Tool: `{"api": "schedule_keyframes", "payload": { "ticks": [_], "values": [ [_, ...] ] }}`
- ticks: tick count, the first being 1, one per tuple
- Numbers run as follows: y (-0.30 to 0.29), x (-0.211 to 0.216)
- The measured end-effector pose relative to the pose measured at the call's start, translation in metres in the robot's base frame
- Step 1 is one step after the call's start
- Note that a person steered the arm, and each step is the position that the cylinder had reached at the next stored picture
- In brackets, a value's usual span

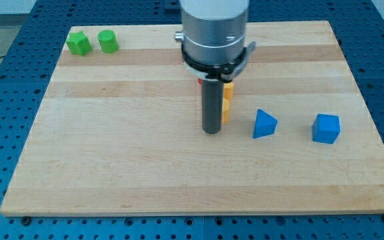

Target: Place your hand at right side of the yellow heart

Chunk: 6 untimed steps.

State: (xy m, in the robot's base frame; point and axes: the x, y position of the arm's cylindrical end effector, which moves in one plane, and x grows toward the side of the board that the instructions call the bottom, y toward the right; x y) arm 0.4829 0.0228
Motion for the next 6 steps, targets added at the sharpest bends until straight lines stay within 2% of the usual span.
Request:
{"api": "schedule_keyframes", "payload": {
  "ticks": [2, 5, 6],
  "values": [
    [0.023, -0.003],
    [0.074, -0.06],
    [0.073, -0.081]
  ]
}}
